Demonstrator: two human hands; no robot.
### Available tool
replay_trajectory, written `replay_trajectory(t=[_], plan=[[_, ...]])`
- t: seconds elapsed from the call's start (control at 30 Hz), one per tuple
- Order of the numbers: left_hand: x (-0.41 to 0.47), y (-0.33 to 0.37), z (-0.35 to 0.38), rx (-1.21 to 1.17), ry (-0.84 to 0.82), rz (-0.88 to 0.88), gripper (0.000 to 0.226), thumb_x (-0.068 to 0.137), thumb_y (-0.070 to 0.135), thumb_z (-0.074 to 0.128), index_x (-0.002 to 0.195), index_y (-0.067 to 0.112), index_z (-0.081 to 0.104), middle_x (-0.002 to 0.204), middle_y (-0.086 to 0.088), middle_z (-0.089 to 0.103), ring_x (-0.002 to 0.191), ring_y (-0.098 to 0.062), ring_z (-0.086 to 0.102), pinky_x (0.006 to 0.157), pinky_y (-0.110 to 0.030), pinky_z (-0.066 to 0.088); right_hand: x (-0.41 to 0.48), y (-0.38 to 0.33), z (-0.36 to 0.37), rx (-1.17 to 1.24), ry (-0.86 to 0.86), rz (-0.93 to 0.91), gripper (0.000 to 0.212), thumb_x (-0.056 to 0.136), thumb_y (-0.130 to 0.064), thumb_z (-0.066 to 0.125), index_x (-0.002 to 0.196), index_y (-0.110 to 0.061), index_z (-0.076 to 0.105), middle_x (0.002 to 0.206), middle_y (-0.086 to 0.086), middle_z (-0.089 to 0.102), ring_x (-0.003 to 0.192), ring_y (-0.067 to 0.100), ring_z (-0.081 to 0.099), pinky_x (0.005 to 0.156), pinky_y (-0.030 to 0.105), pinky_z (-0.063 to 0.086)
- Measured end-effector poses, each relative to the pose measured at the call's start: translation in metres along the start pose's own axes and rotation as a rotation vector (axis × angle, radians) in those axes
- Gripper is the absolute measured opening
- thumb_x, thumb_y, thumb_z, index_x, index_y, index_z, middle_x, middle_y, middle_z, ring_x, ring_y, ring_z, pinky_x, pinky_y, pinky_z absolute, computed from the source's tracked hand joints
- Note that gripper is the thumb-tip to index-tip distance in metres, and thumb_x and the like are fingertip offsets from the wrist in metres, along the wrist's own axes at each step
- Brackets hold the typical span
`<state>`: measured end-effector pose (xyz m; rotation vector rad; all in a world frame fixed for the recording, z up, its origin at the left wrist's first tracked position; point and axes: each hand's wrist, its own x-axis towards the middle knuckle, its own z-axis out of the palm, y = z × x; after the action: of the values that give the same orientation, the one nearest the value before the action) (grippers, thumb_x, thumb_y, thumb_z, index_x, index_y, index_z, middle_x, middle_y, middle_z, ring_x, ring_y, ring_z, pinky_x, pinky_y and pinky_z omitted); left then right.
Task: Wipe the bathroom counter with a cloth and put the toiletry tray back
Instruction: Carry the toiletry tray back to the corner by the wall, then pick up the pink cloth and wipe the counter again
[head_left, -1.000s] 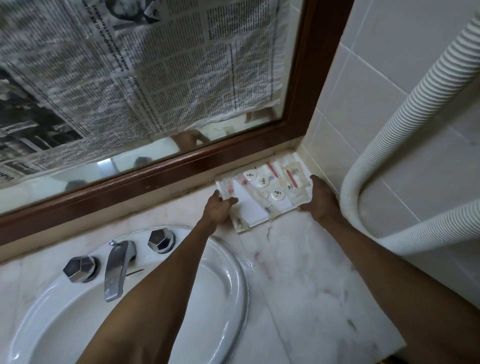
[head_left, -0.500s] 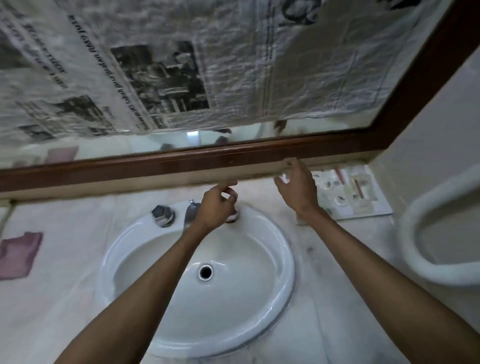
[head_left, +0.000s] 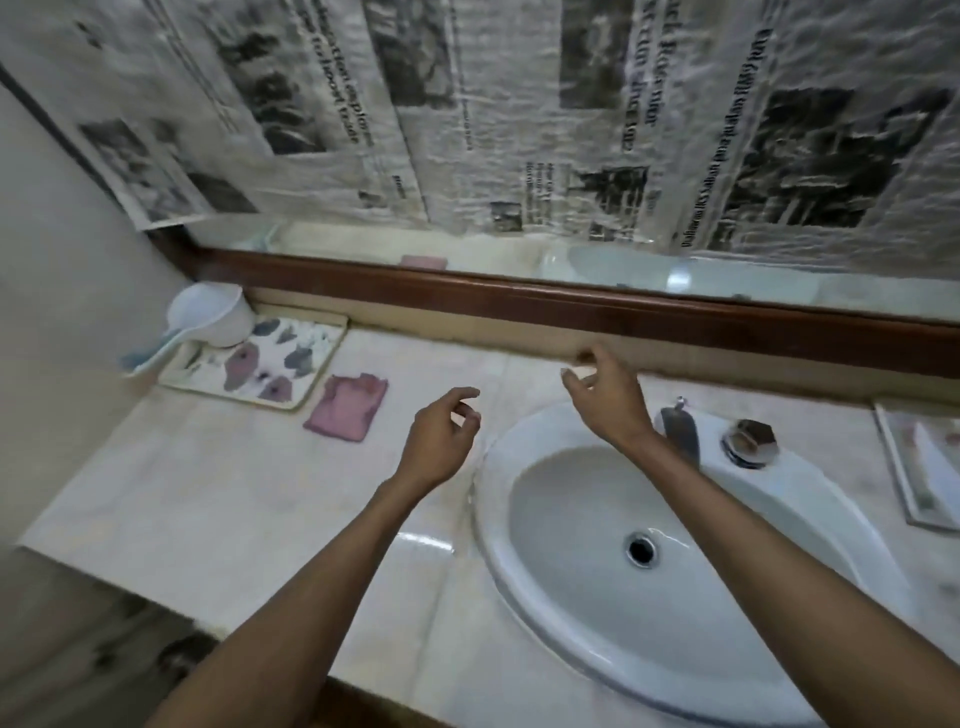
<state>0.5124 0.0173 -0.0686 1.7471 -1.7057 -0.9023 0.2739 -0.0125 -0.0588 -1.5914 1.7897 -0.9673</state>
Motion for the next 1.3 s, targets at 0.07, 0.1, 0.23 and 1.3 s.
replay_trajectory(t=[0.07,0.1,0.23,1.3], plan=[[-0.002,-0.036,-0.031,0.026,0.033,-0.052,0.031,0.099,0.022,0.059,0.129,0.025,0.066,0.096,0.008,0.067,0.072,-0.017,0.066,0.079,-0.037,0.055,-0.009,-0.020,0.046,0.013,-0.061,0.016,0.028,0.092,-0.031,0.064,0.116,-0.018,0.059,0.112,-0.006,0.066,0.085,0.020,0.064,0.084,0.034,0.048],[-0.001,-0.053,-0.044,0.041,0.046,-0.080,0.031,0.099,0.023,0.060,0.129,0.023,0.066,0.097,0.008,0.066,0.075,-0.016,0.065,0.080,-0.037,0.055,-0.014,-0.028,0.068,0.019,-0.093,0.024,0.028,0.092,-0.031,0.064,0.117,-0.019,0.059,0.113,-0.006,0.067,0.084,0.019,0.063,0.082,0.032,0.046],[0.005,-0.110,-0.086,0.108,0.102,-0.190,0.036,0.099,0.026,0.062,0.132,0.012,0.065,0.113,-0.003,0.070,0.103,-0.025,0.068,0.085,-0.030,0.048,-0.027,-0.047,0.139,-0.020,-0.224,0.049,0.031,0.093,-0.035,0.062,0.120,-0.022,0.056,0.116,-0.006,0.064,0.089,0.017,0.063,0.084,0.033,0.049],[0.145,-0.224,-0.118,0.069,0.096,-0.175,0.048,0.103,0.007,0.054,0.150,0.003,0.049,0.123,-0.021,0.055,0.116,-0.032,0.057,0.093,-0.021,0.038,0.039,-0.042,0.345,-0.499,-0.207,0.004,0.054,0.102,-0.039,0.032,0.147,-0.009,0.036,0.163,0.016,0.020,0.152,0.032,0.015,0.123,0.053,0.010]])
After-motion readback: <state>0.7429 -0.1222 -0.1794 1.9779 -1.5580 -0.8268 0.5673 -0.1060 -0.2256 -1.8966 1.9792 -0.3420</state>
